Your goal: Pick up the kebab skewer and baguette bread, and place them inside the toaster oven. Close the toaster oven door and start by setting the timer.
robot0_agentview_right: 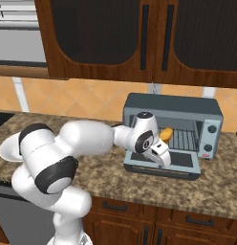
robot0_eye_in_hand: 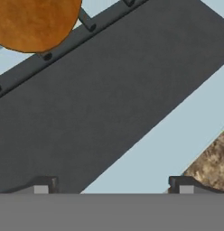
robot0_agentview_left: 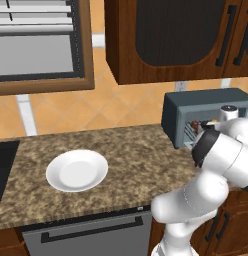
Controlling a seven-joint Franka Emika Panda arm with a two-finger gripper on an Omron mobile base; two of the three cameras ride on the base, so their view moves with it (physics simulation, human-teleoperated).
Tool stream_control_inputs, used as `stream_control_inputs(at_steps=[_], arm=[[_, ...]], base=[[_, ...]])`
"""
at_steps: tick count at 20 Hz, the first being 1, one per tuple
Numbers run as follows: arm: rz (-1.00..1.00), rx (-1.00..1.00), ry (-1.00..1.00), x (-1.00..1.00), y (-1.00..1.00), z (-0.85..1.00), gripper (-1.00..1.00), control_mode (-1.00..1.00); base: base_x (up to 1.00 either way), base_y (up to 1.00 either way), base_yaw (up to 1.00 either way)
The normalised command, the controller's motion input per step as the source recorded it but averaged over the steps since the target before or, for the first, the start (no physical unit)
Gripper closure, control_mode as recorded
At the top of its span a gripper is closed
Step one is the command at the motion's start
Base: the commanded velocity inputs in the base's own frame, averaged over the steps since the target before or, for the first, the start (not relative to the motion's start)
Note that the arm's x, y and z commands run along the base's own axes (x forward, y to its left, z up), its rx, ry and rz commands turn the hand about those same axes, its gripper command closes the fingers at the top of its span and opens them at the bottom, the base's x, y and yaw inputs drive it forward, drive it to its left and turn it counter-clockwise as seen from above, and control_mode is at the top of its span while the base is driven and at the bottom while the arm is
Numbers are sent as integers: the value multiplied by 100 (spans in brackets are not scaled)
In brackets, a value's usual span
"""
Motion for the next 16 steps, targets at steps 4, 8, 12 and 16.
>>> stream_control_inputs(at_steps=[4,8,12,16], arm=[[-4,0,-4,27,0,0,-100,-100],[-8,4,-8,33,0,0,-100,-100],[-10,3,-9,43,0,0,-100,-100],[-10,0,-9,52,3,0,-100,-100]], base=[[0,0,0],[0,0,0],[0,0,0],[0,0,0]])
